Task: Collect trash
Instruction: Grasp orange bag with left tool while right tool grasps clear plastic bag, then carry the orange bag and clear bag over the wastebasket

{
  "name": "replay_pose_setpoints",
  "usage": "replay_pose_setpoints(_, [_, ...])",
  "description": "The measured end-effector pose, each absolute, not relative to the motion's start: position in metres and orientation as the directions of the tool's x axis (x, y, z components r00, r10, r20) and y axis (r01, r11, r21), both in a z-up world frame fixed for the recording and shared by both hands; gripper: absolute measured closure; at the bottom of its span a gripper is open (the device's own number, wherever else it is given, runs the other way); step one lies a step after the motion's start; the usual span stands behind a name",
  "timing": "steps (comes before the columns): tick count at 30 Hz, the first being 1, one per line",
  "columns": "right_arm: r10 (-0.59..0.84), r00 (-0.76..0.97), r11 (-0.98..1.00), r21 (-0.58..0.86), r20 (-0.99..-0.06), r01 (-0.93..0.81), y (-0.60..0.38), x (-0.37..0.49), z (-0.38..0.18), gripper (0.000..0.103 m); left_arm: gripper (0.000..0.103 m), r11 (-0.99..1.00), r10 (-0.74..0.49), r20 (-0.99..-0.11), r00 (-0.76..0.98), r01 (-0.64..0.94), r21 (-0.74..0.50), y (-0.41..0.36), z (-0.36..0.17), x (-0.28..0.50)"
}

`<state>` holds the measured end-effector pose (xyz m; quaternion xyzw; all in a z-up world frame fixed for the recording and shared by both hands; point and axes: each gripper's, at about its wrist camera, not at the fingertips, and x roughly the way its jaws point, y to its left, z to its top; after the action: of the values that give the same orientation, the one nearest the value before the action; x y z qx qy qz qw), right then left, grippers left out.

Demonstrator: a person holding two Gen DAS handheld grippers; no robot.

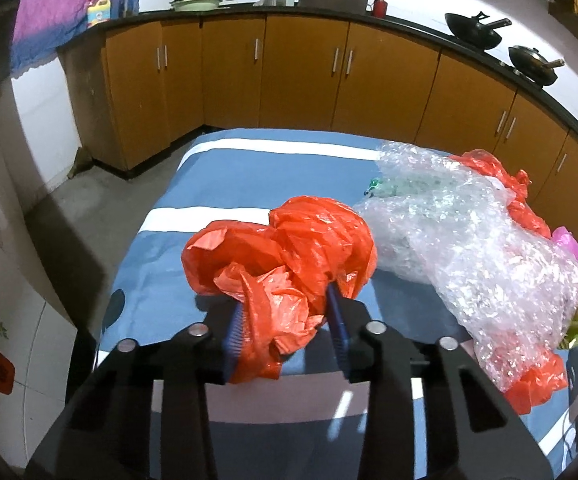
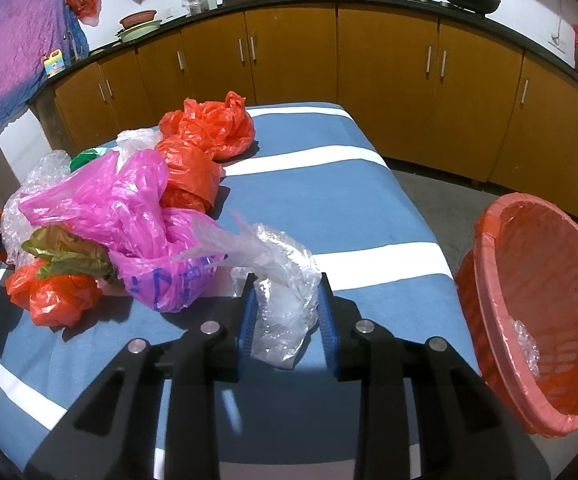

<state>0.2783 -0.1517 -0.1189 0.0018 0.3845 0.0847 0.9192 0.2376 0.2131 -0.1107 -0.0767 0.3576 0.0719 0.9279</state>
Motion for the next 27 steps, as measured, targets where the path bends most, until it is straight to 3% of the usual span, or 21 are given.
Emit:
replay_pose_setpoints(14, [0.172, 0.717, 0.985, 0.100, -0.675, -0.142, -0.170, 0.259, -0.099, 0.081, 0.074, 0.966, 0.087, -0.593, 0.801, -0.212, -0.145, 0.209, -0.071, 0.200])
replay_pose_setpoints(27, [0.185, 0.772, 0.983, 0.129, -0.609, -0.133, -0.194, 0.231, -0.064, 0.083, 0.074, 0.981, -0.050, -0.492, 0.869, -0.049, -0.186, 0.144, -0.017, 0.182])
